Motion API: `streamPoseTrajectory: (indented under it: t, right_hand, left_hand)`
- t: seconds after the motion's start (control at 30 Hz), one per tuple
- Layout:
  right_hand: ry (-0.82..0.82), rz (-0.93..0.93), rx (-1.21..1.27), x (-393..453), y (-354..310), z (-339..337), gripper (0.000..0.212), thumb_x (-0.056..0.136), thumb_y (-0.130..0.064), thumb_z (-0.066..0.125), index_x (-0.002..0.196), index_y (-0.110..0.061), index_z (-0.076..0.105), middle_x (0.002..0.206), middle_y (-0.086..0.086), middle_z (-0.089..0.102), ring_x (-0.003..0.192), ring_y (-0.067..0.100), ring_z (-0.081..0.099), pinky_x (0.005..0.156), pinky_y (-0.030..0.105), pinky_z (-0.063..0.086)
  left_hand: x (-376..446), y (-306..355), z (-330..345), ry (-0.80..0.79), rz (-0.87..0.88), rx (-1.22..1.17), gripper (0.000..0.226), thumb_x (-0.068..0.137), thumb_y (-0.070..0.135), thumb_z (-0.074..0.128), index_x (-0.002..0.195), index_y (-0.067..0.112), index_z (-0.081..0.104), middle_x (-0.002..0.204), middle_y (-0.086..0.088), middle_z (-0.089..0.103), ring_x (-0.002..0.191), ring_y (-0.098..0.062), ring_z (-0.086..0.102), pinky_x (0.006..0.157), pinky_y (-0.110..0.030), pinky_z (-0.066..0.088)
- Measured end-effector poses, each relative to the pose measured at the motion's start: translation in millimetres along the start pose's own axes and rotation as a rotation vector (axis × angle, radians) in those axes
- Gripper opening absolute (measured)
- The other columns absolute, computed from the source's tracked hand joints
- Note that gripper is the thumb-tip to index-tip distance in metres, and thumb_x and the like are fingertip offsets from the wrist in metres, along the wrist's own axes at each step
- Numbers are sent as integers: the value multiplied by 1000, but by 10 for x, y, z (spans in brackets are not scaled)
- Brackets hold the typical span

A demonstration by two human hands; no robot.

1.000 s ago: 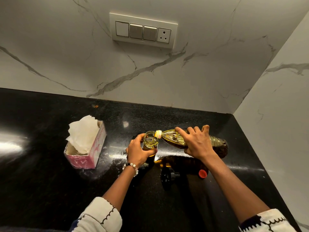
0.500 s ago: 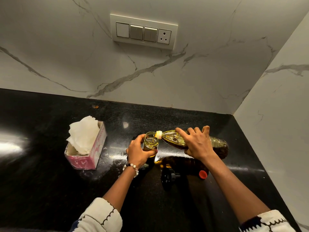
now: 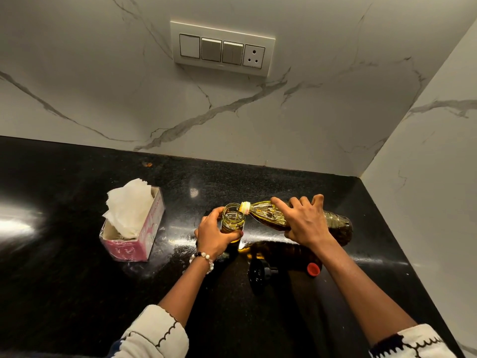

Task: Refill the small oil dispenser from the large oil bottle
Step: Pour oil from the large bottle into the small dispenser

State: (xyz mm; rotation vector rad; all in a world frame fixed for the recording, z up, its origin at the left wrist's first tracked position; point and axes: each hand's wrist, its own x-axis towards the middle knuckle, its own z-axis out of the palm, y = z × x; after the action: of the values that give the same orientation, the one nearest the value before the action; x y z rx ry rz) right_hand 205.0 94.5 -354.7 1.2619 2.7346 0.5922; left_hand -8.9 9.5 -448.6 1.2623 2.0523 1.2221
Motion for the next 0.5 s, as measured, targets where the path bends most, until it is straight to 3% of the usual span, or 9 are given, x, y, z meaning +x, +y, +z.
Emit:
streamPoseTrajectory:
  t: [0.5]
  right_hand:
    - [-8, 5, -14, -15, 9, -2, 97, 62, -43, 80, 144, -33, 28, 108, 7, 63, 92, 27, 60, 79, 42, 27]
  left_hand:
    - [-6, 7, -3, -1, 10, 14, 75, 48, 55, 74, 118, 33, 57, 101, 16, 58, 103, -13, 53, 91, -45, 44]
